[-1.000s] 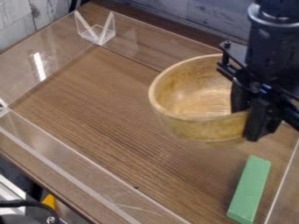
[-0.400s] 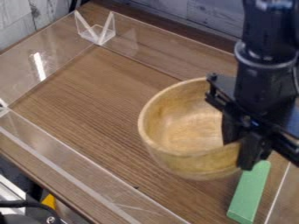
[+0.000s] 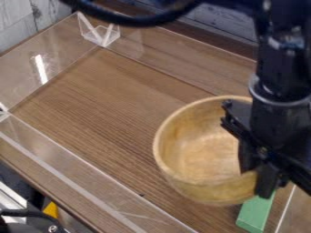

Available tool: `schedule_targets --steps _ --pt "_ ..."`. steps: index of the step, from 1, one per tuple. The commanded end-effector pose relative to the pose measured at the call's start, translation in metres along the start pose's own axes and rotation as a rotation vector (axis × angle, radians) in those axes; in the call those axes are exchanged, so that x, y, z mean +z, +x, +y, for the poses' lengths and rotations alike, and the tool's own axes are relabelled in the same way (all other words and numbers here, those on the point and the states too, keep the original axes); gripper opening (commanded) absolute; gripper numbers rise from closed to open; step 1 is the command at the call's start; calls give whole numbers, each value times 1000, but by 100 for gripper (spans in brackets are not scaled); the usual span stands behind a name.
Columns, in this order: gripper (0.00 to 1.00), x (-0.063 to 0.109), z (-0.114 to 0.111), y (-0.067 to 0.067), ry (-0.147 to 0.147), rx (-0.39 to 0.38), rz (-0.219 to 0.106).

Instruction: Put the green block in the brown bowl

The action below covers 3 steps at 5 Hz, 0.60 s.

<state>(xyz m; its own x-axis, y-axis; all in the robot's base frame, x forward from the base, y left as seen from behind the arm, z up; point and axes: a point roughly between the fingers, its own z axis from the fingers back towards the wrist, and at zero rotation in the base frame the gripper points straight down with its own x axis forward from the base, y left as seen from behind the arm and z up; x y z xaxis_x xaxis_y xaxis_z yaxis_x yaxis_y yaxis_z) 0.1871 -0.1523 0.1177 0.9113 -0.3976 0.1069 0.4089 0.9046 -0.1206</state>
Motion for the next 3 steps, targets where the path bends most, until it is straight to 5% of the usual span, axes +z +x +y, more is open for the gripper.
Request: schedule_targets --steps 1,3 --pt "0 5 -3 3 -11 -23 -43" --pt "0 4 -3 4 -15 -40 -52"
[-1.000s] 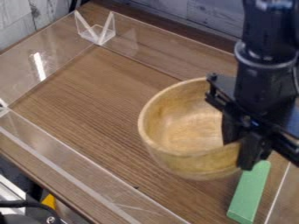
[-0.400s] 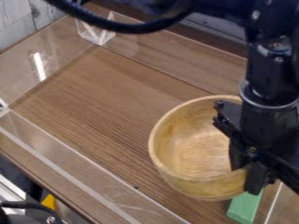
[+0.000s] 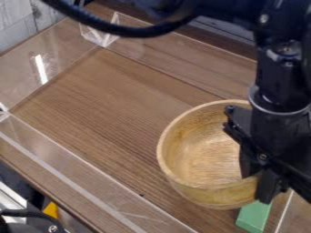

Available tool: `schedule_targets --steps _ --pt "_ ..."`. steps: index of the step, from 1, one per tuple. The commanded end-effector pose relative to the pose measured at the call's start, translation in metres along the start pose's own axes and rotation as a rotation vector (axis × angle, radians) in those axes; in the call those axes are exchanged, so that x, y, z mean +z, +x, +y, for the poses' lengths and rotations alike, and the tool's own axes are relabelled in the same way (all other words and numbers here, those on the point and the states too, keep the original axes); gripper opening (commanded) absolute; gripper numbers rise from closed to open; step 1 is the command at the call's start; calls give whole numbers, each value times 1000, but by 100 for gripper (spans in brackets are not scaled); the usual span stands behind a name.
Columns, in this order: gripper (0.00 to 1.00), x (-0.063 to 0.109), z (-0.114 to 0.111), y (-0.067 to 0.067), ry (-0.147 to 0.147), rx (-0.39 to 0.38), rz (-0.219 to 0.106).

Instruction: Put the green block in the brown bowl

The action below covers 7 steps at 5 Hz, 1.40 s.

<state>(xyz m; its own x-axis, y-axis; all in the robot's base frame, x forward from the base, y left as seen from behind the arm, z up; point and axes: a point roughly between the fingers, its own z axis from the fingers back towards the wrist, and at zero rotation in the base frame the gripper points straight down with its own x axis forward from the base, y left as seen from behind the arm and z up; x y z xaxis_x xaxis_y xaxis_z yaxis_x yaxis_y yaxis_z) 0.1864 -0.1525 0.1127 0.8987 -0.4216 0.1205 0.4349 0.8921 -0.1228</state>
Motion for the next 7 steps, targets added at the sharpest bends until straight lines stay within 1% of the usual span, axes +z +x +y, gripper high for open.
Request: schedule_targets --steps 1,5,7 --pt "0 8 -3 5 -10 -20 -46" --pt "0 2 -1 6 -13 -51 -67" --pt "0 -3 1 7 -11 -49 -78"
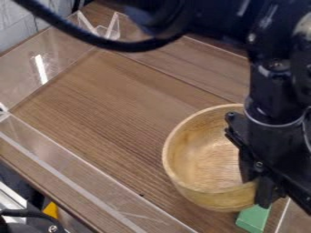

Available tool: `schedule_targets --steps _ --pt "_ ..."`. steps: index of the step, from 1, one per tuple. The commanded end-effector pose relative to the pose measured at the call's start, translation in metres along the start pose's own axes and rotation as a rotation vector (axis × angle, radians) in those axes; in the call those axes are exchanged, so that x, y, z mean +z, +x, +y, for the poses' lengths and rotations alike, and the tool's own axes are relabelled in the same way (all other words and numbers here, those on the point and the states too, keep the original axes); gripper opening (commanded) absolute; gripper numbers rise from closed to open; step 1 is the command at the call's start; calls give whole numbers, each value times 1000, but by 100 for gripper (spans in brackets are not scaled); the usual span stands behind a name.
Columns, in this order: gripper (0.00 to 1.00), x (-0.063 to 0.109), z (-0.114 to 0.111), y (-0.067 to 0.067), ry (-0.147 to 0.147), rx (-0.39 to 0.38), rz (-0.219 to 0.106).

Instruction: Put the green block in the brown bowl

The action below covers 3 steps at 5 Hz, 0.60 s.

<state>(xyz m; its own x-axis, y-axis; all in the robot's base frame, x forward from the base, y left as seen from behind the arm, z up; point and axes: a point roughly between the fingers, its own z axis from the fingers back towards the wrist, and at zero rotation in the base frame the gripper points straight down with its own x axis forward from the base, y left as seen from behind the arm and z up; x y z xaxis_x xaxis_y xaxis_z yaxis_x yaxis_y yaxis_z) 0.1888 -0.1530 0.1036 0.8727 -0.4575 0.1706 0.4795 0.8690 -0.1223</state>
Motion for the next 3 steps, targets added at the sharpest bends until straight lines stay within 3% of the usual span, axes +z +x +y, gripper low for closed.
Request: schedule_targets --steps 1,3 --pt "0 5 0 7 -3 4 -40" --pt "0 2 2 9 -1 16 -49"
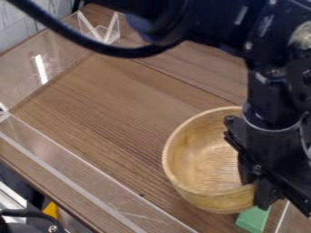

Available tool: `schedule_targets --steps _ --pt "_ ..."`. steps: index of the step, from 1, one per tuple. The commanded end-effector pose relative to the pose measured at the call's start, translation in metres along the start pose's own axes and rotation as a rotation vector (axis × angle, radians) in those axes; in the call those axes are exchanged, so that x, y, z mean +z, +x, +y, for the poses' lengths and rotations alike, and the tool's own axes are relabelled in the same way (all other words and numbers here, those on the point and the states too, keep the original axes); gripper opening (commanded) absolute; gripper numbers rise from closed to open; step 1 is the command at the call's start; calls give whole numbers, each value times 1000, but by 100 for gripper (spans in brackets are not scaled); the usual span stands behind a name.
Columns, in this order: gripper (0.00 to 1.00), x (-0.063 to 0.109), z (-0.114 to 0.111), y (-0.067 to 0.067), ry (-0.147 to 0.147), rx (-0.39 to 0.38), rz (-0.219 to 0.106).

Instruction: Put the green block in the brown bowl

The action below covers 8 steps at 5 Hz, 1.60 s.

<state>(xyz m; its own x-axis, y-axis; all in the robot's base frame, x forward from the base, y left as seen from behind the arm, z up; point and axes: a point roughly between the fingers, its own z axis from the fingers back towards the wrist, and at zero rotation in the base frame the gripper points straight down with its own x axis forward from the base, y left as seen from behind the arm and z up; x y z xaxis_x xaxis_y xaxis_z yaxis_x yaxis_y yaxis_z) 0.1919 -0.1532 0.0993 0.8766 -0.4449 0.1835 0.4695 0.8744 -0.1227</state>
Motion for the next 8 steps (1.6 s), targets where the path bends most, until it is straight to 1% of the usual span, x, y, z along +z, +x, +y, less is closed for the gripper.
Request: schedule_targets --steps 1,5,8 --pt "0 4 2 8 -1 12 -39" --pt "0 12 6 10 -11 57 -28" --pt "0 16 6 13 -20 75 -17"
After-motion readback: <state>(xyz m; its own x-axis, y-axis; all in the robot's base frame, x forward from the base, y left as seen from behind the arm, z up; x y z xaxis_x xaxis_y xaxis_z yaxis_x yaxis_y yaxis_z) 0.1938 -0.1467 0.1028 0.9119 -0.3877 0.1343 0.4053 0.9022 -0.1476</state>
